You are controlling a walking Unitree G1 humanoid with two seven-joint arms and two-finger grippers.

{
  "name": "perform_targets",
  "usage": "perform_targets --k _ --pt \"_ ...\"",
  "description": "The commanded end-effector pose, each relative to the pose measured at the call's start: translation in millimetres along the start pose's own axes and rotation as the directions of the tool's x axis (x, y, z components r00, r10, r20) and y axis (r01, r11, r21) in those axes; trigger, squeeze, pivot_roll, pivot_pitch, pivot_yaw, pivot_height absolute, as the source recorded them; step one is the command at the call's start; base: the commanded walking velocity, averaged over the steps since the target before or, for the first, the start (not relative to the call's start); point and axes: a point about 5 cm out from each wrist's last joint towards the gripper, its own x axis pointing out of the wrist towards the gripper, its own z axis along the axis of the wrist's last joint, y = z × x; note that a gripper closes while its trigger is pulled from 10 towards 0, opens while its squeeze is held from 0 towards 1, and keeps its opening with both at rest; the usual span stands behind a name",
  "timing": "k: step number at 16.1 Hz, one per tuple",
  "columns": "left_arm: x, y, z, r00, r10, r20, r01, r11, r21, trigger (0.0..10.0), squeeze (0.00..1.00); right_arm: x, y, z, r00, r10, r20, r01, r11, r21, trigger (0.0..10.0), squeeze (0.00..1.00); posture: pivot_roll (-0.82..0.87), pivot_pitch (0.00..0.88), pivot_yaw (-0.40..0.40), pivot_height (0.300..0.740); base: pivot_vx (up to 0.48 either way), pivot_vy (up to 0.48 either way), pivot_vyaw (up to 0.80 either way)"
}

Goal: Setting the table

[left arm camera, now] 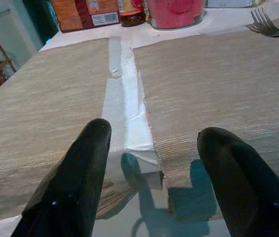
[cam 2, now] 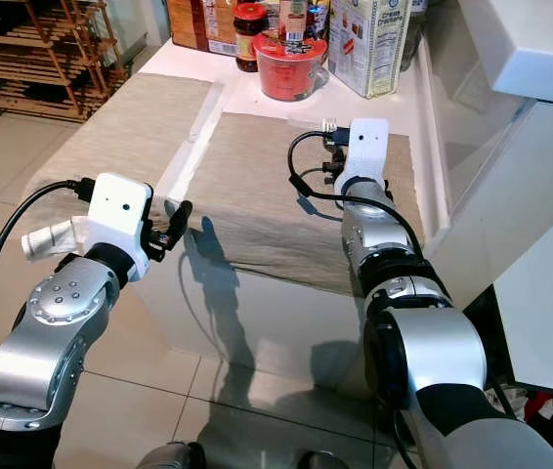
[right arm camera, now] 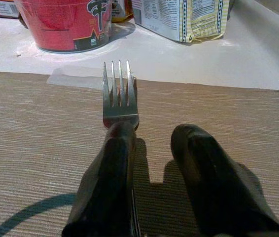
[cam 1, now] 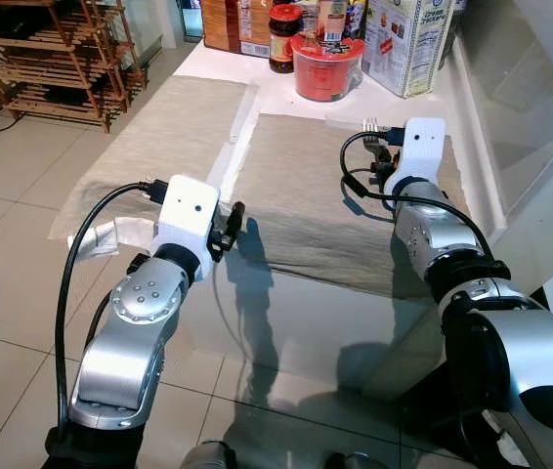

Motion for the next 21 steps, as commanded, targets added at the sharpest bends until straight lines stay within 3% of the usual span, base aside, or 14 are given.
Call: perform_targets --k 1,7,14,17,18,20,21 --pt "0.7 -0.7 2.4 1.0 0.0 0.005 0.0 1.0 0.0 10.0 0.0 -13.3 0.7 -60.6 0.965 0.007 -0.261 -0.018 0.999 -0.041 0.0 0.0 0.2 0.155 0.02 0.74 0.0 0.0 0.0" --pt "3.1 -2.5 2.6 1.0 -0.002 0.006 0.002 1.0 -0.009 10.0 0.0 -13.5 -1.0 -61.7 0.959 0.009 -0.285 -0.031 0.997 -0.074 0.0 0.0 0.18 0.156 0.015 0.74 0.0 0.0 0.0" --pt "9.0 -2.2 4.9 1.0 -0.014 0.018 0.014 1.0 0.001 10.0 0.0 -12.1 0.1 -56.3 0.969 0.007 -0.245 -0.013 1.0 -0.021 0.0 0.0 0.16 0.125 0.03 0.74 0.0 0.0 0.0" --pt "12.3 -4.0 4.7 1.0 -0.021 0.021 0.021 1.0 0.0 10.0 0.0 -8.4 0.4 -40.4 0.989 -0.006 -0.145 0.001 0.999 -0.04 0.0 0.0 0.15 0.111 0.033 0.74 0.0 0.0 0.0" --pt "13.1 -4.6 5.1 0.999 -0.023 0.024 0.023 1.0 -0.001 10.0 0.0 -6.9 2.0 -30.2 0.997 -0.003 -0.075 -0.001 0.999 -0.054 0.0 0.0 0.14 0.11 0.032 0.74 0.0 0.0 0.0" --pt "16.7 -6.0 5.6 0.999 -0.026 0.031 0.026 1.0 -0.004 10.0 0.0 -7.8 12.8 8.2 0.981 0.034 0.192 -0.007 0.99 -0.139 0.0 0.0 0.13 0.107 0.033 0.74 0.0 0.0 0.0" --pt "17.4 -6.3 5.4 0.999 -0.026 0.031 0.026 1.0 -0.006 10.0 0.0 -8.7 14.2 12.6 0.975 0.037 0.22 -0.006 0.99 -0.139 0.0 0.0 0.13 0.103 0.03 0.74 0.0 0.0 0.0"
